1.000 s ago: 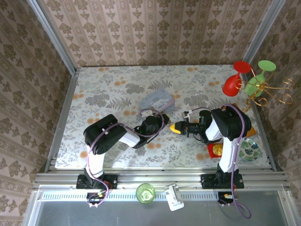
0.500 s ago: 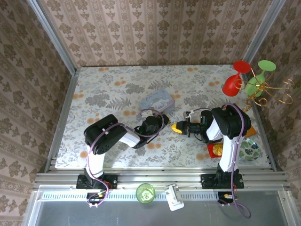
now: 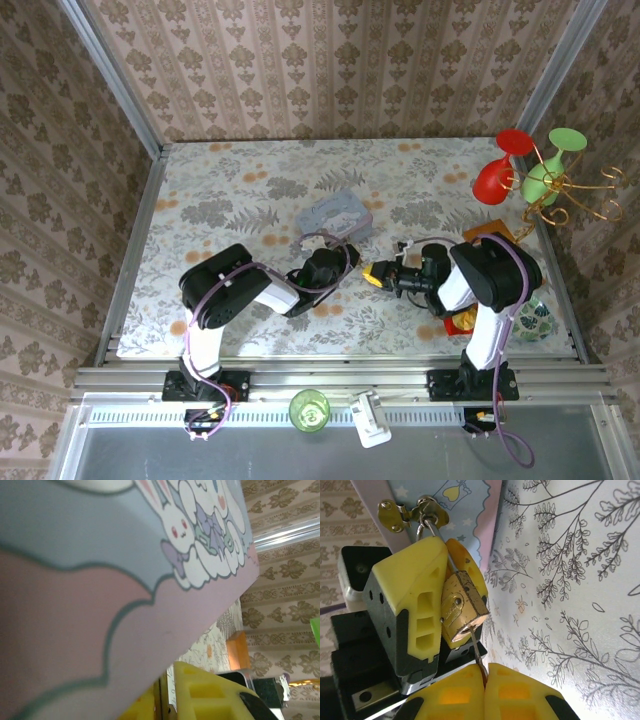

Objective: Unlock a padlock with a key

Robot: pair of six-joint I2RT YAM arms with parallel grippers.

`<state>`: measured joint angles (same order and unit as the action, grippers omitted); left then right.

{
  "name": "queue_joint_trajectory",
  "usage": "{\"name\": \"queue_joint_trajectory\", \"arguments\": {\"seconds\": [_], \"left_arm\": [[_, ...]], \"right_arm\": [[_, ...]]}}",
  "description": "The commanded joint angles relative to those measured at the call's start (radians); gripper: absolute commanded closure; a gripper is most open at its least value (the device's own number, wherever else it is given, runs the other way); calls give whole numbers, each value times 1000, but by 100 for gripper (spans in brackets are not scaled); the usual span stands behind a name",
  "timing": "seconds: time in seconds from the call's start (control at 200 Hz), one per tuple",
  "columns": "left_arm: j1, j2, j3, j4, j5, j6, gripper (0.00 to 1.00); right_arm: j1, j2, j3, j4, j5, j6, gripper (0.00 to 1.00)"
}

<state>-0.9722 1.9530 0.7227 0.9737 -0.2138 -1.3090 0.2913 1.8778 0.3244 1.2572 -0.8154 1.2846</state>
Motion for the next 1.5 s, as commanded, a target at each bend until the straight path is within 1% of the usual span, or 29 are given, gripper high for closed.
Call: {"name": "queue_joint_trajectory", "arguments": {"seconds": [0.0,0.09,0.18,0.255,0.32,0.38,0.46,0.59,0.695,0.825,0.995,1.105,1.28,1.415,1.495], "left_arm": [[-52,-13,28,68,60,7,100],[-49,-16,30,65,47,15,100],[-39,-21,34,60,63,17,100],[-45,-29,33,59,62,26,100],[-48,-26,36,52,67,28,100],[-48,-12,27,100,71,11,100],[-45,4,14,145,79,-13,100],[-47,-6,15,136,103,8,100],[-48,-4,9,153,114,1,100],[-51,18,6,193,115,-9,100],[-54,11,10,163,105,-2,100],[-55,18,26,161,125,-1,100],[-56,20,23,161,128,-9,100],[-60,1,25,97,124,12,100],[-59,7,31,102,130,17,100]], "right_arm": [[79,-13,31,51,222,66,100],[114,4,28,59,263,69,100],[98,-9,-1,54,285,45,100],[83,-2,9,58,261,45,100],[98,-2,27,58,253,41,100],[102,3,36,55,237,29,100],[78,19,32,57,209,11,100],[31,43,29,63,151,-8,100],[16,19,33,61,122,-15,100],[11,22,75,58,56,-5,100],[-3,44,80,62,41,4,100],[3,36,88,58,22,-9,100],[-53,66,69,52,-14,-55,100],[-36,89,71,53,-11,-72,100],[-34,96,77,55,-22,-75,100]]}}
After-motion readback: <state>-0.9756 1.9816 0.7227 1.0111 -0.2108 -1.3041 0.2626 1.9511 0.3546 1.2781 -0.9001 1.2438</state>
